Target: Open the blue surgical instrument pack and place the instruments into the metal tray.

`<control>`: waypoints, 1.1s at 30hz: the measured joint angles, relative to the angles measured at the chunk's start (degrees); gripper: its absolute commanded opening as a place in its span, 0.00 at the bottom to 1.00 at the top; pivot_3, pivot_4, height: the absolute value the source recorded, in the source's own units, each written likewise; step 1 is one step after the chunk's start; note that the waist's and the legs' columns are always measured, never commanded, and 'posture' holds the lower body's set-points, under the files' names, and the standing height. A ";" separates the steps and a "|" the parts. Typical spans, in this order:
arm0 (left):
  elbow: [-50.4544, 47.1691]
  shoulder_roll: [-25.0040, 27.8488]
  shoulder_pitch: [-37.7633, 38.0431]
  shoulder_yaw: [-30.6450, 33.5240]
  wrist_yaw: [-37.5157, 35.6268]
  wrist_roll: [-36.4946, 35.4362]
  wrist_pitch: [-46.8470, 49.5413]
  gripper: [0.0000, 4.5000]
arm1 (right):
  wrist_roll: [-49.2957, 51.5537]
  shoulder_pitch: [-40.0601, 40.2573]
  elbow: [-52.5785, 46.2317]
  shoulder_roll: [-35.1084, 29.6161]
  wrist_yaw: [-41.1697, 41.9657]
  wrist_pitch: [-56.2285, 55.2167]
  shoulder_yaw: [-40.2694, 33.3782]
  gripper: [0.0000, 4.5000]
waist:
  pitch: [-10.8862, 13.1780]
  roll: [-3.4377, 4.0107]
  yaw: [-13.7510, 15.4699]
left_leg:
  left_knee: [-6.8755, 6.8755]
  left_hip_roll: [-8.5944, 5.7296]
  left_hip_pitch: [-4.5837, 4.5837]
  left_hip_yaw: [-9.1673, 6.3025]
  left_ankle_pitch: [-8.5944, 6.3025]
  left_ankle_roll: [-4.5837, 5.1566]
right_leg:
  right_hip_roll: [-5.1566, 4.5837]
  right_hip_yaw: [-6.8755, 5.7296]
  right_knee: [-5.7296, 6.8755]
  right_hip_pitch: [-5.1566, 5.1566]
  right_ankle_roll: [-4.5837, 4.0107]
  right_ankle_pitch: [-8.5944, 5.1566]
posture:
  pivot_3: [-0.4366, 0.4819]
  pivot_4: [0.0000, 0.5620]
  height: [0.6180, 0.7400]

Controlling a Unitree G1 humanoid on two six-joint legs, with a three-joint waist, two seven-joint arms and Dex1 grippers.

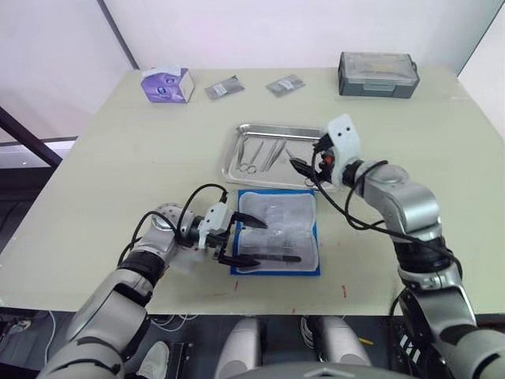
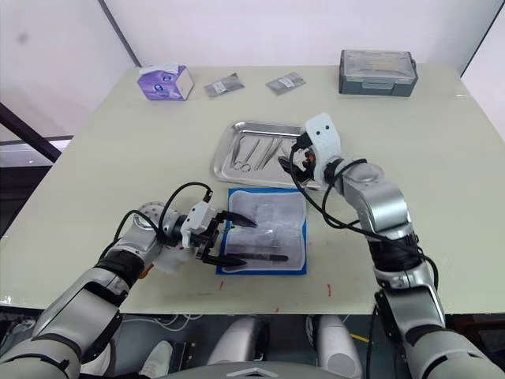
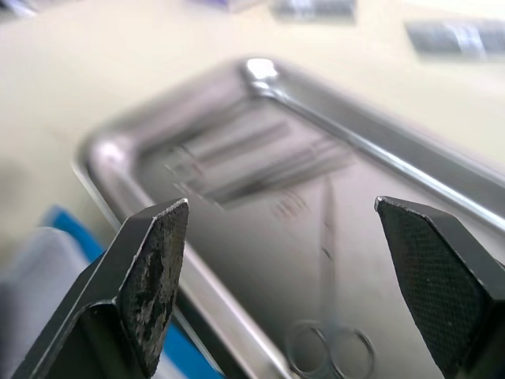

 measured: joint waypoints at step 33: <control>0.26 0.15 -0.20 -0.21 -0.01 0.05 0.05 1.00 | -6.99 17.23 7.51 -12.81 21.82 -30.45 15.76 0.69 | -0.02 -0.15 0.36 | 0.02 0.02 0.05 0.07 -0.01 0.01 | 0.05 0.05 -0.02 0.02 0.00 0.00 | 0.48 0.27 0.98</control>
